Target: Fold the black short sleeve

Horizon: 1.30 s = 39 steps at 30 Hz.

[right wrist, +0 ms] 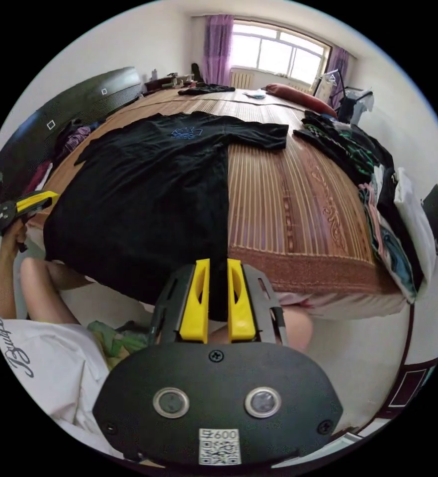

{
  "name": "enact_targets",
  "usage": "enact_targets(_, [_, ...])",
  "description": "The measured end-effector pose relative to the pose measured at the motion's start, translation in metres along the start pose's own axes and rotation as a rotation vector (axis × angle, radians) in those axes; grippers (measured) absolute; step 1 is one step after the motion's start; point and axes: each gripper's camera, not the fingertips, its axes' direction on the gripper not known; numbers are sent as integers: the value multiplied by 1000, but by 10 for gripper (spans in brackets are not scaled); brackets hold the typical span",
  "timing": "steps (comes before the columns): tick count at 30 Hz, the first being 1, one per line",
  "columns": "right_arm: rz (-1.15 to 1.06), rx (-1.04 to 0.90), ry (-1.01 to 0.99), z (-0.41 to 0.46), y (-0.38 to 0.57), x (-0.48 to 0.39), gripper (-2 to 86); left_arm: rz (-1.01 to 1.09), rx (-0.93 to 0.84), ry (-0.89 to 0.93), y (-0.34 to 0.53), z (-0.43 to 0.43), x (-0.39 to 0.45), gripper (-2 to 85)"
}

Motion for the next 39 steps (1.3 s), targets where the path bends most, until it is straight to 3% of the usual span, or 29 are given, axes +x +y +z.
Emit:
enact_targets(15, [-47,-6,54,-140,50,-49,51,5,-28,27,31,18,12,11])
enact_targets(24, [-35,-39,42,-195,65,-71,55,-28,-191,162,25,45,-15,10])
enact_targets(39, [-92,-82,58,-268,73,-104,52,-76,-194,168,26,15,-90,60])
